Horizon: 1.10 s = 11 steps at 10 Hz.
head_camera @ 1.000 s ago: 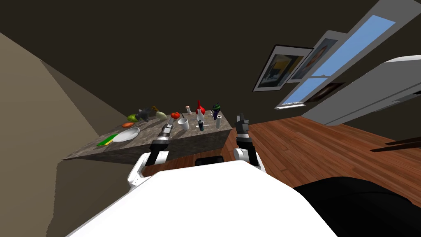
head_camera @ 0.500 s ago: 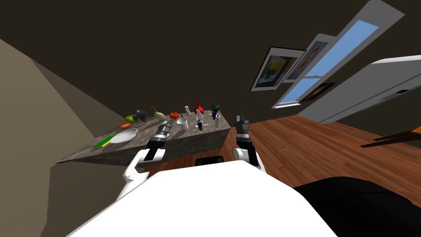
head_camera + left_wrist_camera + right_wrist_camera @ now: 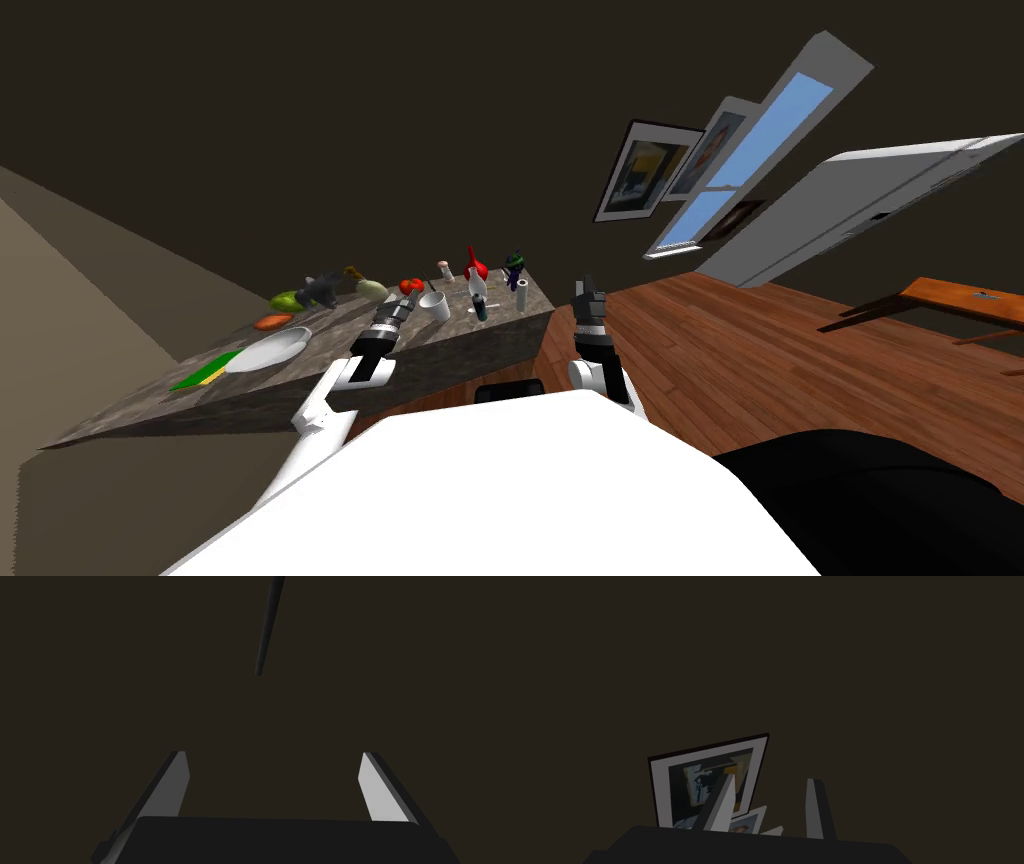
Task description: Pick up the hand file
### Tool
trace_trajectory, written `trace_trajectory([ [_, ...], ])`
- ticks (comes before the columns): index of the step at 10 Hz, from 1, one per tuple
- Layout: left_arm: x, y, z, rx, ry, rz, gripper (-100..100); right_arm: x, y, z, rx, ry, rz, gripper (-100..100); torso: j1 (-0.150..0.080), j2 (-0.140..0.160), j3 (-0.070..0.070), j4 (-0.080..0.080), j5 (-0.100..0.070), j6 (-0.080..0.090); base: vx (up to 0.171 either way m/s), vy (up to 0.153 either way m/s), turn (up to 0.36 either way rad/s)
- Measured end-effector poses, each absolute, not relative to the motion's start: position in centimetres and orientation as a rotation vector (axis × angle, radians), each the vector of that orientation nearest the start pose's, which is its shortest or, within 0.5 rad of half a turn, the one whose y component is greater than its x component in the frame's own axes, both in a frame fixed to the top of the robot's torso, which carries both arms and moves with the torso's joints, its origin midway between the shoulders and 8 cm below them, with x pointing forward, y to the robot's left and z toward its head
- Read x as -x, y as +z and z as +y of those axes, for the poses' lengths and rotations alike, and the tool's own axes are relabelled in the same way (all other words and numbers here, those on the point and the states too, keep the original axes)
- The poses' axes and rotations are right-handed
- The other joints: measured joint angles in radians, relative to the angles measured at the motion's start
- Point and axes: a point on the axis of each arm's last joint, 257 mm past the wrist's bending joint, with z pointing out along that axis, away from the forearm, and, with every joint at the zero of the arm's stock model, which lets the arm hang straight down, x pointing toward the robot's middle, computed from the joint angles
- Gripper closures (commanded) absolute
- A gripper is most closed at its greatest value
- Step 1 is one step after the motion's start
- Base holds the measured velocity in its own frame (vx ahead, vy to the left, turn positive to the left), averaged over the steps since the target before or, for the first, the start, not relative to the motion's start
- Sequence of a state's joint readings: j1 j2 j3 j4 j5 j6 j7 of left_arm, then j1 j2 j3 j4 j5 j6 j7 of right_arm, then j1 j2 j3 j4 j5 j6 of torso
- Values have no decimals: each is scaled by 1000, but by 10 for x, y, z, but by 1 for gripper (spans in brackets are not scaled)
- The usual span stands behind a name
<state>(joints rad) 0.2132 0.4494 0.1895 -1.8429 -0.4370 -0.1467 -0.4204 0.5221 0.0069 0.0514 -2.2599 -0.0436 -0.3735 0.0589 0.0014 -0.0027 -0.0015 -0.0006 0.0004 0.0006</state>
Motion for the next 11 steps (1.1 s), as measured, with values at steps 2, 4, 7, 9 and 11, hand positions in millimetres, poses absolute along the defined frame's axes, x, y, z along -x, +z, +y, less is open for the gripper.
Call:
trace_trajectory([
  [2, -480, -114, 407, 125, -90, 1376, -100, -367, -18, -273, -806, 1281, 717, 0, 0, -1, -1, 0, 0, 0, 59, 18, -266],
  [4, -482, -126, 420, 122, -16, 1404, -100, -367, -18, -273, -806, 1281, 717, 0, -1, -2, -1, 0, 0, 0, 59, 26, -258],
  [7, -481, -154, 442, 126, 97, 1465, -100, -367, -18, -273, -806, 1281, 717, 0, 0, -1, -1, 0, 0, -1, 52, 32, -201],
  [9, -477, -172, 452, 132, 132, 1502, 0, -367, -18, -273, -806, 1281, 717, 0, -1, 1, 0, 0, 0, -1, 9, 5, -16],
  [11, -487, -171, 439, 112, 103, 1496, -100, -367, -18, -273, -806, 1281, 717, 0, -4, 2, 1, 0, -1, -2, 6, -44, 175],
])
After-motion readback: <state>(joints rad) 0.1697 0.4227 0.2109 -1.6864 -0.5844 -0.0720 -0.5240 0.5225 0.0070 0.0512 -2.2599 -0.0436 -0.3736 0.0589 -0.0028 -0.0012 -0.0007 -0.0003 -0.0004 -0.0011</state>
